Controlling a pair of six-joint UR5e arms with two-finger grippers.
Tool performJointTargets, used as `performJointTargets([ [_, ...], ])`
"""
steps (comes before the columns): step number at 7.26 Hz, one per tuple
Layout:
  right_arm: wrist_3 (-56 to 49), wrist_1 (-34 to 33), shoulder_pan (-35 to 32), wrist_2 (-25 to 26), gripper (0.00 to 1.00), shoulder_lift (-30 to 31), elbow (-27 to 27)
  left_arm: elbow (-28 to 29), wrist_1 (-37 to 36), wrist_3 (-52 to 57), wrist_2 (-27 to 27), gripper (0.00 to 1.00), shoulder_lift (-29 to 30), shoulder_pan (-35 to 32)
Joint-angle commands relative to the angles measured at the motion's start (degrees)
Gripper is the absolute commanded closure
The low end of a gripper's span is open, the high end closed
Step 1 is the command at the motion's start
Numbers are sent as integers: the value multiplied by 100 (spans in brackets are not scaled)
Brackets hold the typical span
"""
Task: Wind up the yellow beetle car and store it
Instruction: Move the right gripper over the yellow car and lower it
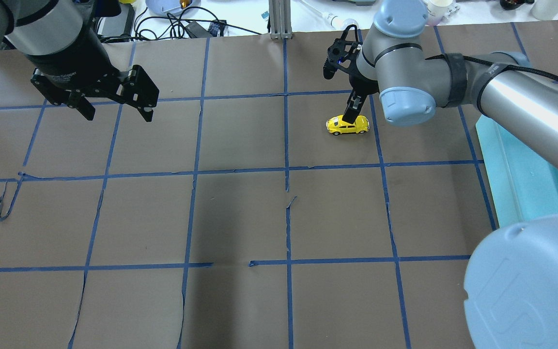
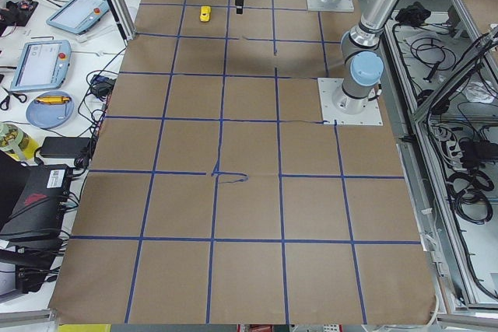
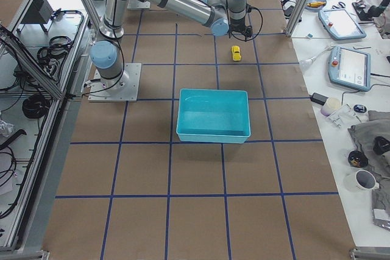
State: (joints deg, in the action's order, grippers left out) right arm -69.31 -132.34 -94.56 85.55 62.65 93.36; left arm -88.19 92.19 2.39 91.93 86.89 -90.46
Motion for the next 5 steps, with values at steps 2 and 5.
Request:
performJointTargets([
  [2, -1609, -20, -54, -4, 0, -297, -2, -40, -34, 86, -17, 0, -5, 81],
  [5, -1779, -29, -54, -4, 0, -631, -28, -58, -25, 86, -26, 0, -14, 72],
])
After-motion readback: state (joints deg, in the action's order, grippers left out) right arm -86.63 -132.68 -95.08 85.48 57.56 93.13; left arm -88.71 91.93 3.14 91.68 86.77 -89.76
